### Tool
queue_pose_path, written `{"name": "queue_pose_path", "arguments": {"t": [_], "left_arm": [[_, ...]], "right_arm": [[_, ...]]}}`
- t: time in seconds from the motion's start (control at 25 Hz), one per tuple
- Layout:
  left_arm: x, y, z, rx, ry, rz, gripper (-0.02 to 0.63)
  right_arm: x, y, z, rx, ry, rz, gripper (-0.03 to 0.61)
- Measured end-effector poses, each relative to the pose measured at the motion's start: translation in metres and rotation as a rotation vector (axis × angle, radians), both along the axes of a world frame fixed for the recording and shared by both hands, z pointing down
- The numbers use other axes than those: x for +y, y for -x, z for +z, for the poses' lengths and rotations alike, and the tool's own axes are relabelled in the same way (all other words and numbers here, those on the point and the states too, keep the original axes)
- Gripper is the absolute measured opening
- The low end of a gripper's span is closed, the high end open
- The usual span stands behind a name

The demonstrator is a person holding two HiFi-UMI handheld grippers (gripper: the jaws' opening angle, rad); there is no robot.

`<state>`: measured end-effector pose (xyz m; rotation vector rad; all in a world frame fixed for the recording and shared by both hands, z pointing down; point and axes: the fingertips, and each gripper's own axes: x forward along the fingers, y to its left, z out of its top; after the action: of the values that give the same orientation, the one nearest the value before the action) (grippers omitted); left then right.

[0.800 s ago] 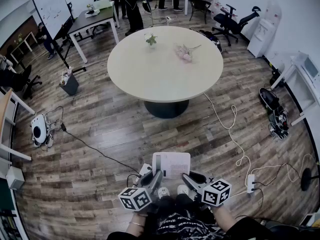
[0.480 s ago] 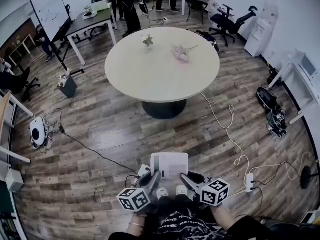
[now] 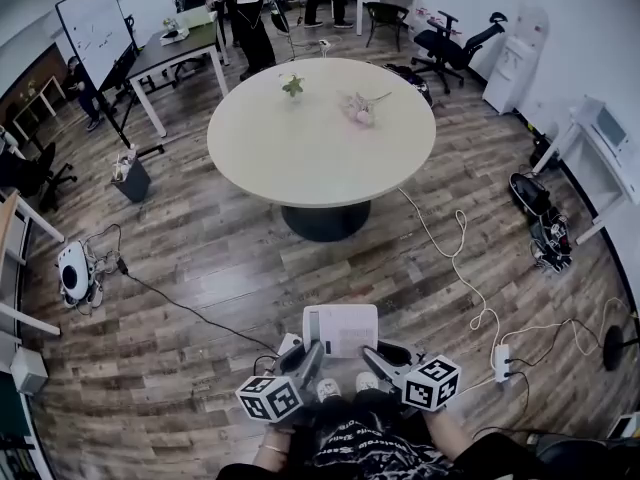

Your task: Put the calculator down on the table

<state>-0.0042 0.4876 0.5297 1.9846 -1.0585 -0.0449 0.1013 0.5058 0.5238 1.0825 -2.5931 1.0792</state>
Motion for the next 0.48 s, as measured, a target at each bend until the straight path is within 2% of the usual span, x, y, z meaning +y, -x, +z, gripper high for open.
{"name": "queue_pose_path", "arguments": {"t": [0.2, 0.48], "left_arm": [[-0.006, 0.010, 0.004, -0.044, -0.015, 0.042, 0.106], [-0.023, 0.015, 0.014, -0.053, 0.014, 0.023, 0.107]], "right_arm": [[-0.003, 0.010, 0.009, 0.013, -0.009, 0.028, 0.112], [-0.023, 0.015, 0.016, 0.035, -0.003, -0.001, 0.114]]}}
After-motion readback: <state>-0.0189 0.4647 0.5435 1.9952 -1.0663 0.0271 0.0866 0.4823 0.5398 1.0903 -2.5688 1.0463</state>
